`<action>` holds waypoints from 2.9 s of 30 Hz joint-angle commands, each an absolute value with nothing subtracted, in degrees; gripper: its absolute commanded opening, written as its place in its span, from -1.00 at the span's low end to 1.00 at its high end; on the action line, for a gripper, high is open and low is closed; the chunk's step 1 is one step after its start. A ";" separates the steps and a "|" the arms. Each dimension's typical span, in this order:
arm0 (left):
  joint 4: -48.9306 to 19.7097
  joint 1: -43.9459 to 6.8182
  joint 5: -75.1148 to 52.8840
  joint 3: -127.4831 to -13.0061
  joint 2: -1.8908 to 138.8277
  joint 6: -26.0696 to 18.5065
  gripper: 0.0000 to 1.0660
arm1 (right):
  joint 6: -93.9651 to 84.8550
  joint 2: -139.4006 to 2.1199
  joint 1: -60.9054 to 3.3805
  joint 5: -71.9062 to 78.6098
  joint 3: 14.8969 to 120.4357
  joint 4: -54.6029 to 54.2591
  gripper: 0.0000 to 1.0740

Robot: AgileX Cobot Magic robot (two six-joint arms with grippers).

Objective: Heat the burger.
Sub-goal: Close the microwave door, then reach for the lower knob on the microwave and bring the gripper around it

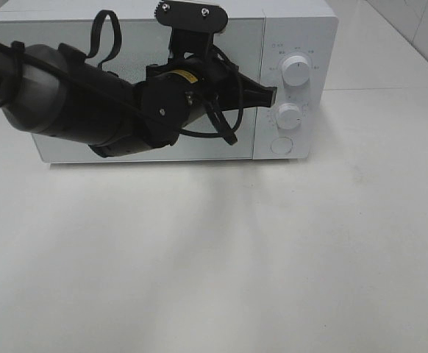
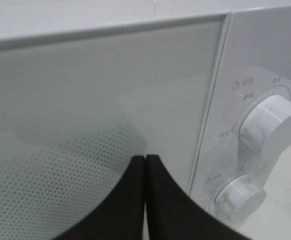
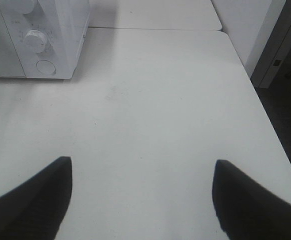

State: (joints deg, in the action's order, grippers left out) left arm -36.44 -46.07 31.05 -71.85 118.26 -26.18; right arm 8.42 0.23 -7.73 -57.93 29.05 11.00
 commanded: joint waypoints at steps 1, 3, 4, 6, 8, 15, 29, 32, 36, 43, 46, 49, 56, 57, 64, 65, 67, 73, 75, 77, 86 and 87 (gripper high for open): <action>-40.68 -45.84 32.43 -72.88 116.20 -29.16 -0.95 | 9.00 1.78 -7.33 -57.30 28.82 11.12 0.41; -43.20 -48.13 28.07 -72.88 114.88 -32.60 -0.84 | 9.00 1.78 -7.33 -57.30 28.82 11.12 0.41; -43.20 -48.13 28.07 -72.88 114.88 -32.60 -0.84 | 9.00 1.78 -7.33 -57.30 28.82 11.12 0.41; -45.61 -50.19 22.35 -72.88 113.73 -36.90 -0.72 | 9.00 1.78 -7.33 -57.30 28.82 11.12 0.41; -46.81 -51.28 17.93 -72.88 113.10 -38.85 -0.50 | 9.00 1.78 -7.33 -57.30 28.82 11.12 0.41; -47.33 -53.00 4.93 -72.88 111.84 -39.65 0.91 | 9.00 1.78 -7.33 -57.30 28.82 11.12 0.41; -37.64 -48.59 -23.15 -72.88 108.00 -36.33 0.88 | 9.00 1.78 -7.39 -57.30 28.82 11.12 0.41; -34.78 -43.95 -30.48 -72.88 105.77 -27.16 0.88 | 9.00 1.78 -7.39 -57.30 28.82 11.12 0.41; -29.91 -38.56 -39.65 -72.88 103.36 -20.91 0.88 | 9.00 1.78 -7.39 -57.30 28.82 11.12 0.41; -25.95 -31.80 -52.83 -72.88 98.95 -17.82 0.88 | 9.00 1.78 -7.39 -57.30 28.82 11.12 0.41; -25.84 -28.99 -55.18 -72.88 97.06 -15.81 0.88 | 9.00 1.78 -7.39 -57.30 28.82 11.12 0.41; -24.69 -26.41 -57.30 -72.88 95.05 -14.32 0.88 | 9.00 1.78 -7.39 -57.30 28.82 11.12 0.41; -17.07 -20.05 -64.00 -72.88 90.47 -7.16 0.88 | 9.00 1.78 -7.39 -57.30 28.82 11.12 0.41; -14.67 -18.39 -65.32 -72.88 88.92 -5.04 0.88 | 9.00 1.78 -7.39 -57.30 28.82 11.12 0.41; -9.51 -14.15 -66.81 -72.25 83.65 0.00 0.88 | 9.00 1.78 -7.39 -57.30 28.82 11.12 0.41; -9.51 -13.64 -66.52 -71.62 82.85 0.00 0.88 | 9.00 1.78 -7.39 -57.30 28.82 11.12 0.41; -9.51 -12.61 -65.83 -69.04 80.79 0.00 0.88 | 9.00 1.78 -7.39 -57.30 28.82 11.12 0.41; -9.45 -9.45 -64.23 -58.38 74.94 0.00 0.88 | 9.00 1.78 -7.39 -57.30 28.82 11.12 0.41; -9.45 -9.05 -64.06 -55.06 72.71 0.00 0.88 | 9.00 1.78 -7.39 -57.30 28.82 11.12 0.41; -9.40 -9.05 -62.91 -49.79 69.50 -0.80 0.88 | 9.00 1.78 -7.39 -57.30 28.82 11.12 0.41; -9.00 -9.05 -59.01 -40.28 61.59 -4.47 0.88 | 9.00 1.78 -7.39 -57.30 28.82 11.12 0.41; -9.00 -9.05 -58.79 -39.53 60.85 -4.76 0.88 | 9.00 1.78 -7.39 -57.30 28.82 11.12 0.41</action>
State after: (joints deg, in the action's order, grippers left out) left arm -8.94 -9.11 -59.76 -40.11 61.54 -4.35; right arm 8.42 0.23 -7.73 -57.93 29.05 11.00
